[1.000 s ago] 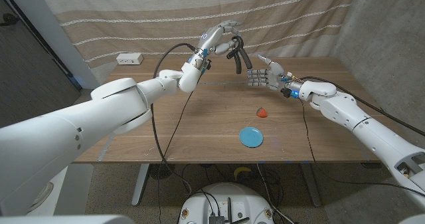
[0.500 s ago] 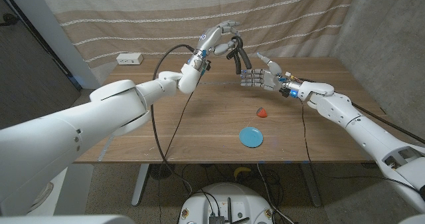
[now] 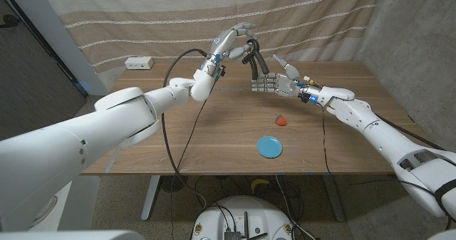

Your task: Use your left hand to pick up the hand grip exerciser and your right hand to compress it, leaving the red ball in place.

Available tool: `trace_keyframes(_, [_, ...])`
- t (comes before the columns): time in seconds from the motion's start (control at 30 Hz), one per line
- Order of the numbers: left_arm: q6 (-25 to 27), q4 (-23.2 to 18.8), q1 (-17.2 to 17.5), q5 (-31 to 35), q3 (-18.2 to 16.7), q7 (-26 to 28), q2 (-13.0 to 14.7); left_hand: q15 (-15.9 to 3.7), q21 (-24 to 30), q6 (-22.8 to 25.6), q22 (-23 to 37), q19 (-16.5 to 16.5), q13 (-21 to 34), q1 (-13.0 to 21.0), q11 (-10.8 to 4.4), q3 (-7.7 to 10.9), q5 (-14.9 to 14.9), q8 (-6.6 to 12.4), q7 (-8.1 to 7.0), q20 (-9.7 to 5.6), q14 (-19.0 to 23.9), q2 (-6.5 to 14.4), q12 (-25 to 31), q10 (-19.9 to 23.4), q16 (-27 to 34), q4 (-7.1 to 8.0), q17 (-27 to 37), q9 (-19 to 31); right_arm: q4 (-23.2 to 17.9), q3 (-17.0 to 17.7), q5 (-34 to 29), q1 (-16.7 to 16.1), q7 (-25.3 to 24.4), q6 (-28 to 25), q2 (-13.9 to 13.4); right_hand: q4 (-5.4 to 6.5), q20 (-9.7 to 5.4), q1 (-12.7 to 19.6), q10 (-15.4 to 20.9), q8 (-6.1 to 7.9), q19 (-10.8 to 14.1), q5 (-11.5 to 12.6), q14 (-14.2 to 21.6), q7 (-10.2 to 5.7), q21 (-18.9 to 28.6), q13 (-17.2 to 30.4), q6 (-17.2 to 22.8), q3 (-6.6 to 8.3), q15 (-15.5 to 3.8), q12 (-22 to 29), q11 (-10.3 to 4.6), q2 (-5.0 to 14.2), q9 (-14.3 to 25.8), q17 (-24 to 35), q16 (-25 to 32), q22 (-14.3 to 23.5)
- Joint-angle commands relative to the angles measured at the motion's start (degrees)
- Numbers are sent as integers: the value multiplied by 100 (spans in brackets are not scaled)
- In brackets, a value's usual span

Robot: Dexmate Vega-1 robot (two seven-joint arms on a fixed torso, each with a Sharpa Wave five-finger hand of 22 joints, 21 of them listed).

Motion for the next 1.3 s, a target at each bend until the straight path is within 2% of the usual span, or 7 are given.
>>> trace_keyframes(0.03, [-35, 58, 21, -7, -26, -80, -23, -1016, 52, 95, 8, 22, 31, -20, -152, 17, 27, 1041, 81, -151, 31, 64, -18, 116, -2, 15, 5, 1158, 385, -34, 56, 233, 596, -44, 220, -27, -12, 81, 19, 28, 78, 24, 1, 186, -18, 5, 71, 0, 20, 14, 31, -10, -2, 10, 11, 16])
trace_keyframes(0.37, [-123, 154, 32, -84, 21, -101, -92, -1005, 75, 88, 9, 16, 31, -3, -94, 38, 29, 1068, 181, -138, 46, 53, -10, 148, -8, 0, -5, 1164, 751, -17, 59, 392, 890, 30, 414, -42, 12, 111, 96, 44, 113, 25, 61, 223, -26, 5, 125, 8, 106, 28, 85, 36, -1, 14, 24, 16])
trace_keyframes(0.5, [-127, 151, 51, -111, 31, -121, -99, -1010, 88, 73, 9, 13, 31, -13, -143, 27, 24, 1080, 52, -144, 43, 59, -24, 123, -3, 13, 6, 1169, 836, -9, 63, 429, 1015, 36, 457, -71, -43, 167, 43, 29, 134, 19, 36, 160, -39, 3, 110, 31, -53, -9, -83, 89, -2, 15, 4, 17])
trace_keyframes(0.87, [-104, 270, 74, -206, 86, -75, -196, -1035, 107, 60, 8, 0, 32, -8, -186, -5, 16, 1092, -79, -177, 28, 81, -32, 93, 9, 19, 27, 1147, 925, -21, 74, 484, 1344, -32, 506, -149, -114, 298, -43, 12, 128, -4, -31, 64, -71, -7, 77, 73, -301, -60, -324, 130, -6, -2, -45, 18])
trace_keyframes(0.97, [-98, 292, 75, -231, 118, -76, -209, -1041, 111, 72, 8, -2, 32, -7, -190, -14, 14, 1099, -82, -182, 25, 82, -33, 88, 11, 18, 30, 1142, 902, -41, 51, 499, 1382, -76, 494, -166, -135, 336, -29, 11, 136, -6, -3, 46, -72, -9, 72, 90, -300, -56, -331, 148, -7, -6, -38, 19])
trace_keyframes(1.13, [-138, 303, 83, -251, 169, -6, -213, -1042, 120, 58, 7, -2, 33, -13, -194, -32, 11, 1096, -150, -189, 26, 90, -35, 72, 16, 24, 38, 1125, 770, -77, -1, 488, 1334, -171, 435, -233, -180, 504, -18, 9, 280, -25, 103, 17, -27, -15, 45, 170, -420, -59, -397, 226, -9, -16, -6, 28])
trace_keyframes(1.3, [-141, 273, 73, -138, 258, 182, -186, -1049, 131, 72, 6, -4, 37, -29, -216, -57, 8, 1106, -282, -211, 39, 95, -29, 56, 22, 32, 49, 1101, 594, -132, -66, 464, 1135, -366, 349, -295, -268, 714, -9, 1, 494, -73, 195, -43, 37, -26, 9, 258, -686, -69, -631, 296, -13, -34, 13, 40])
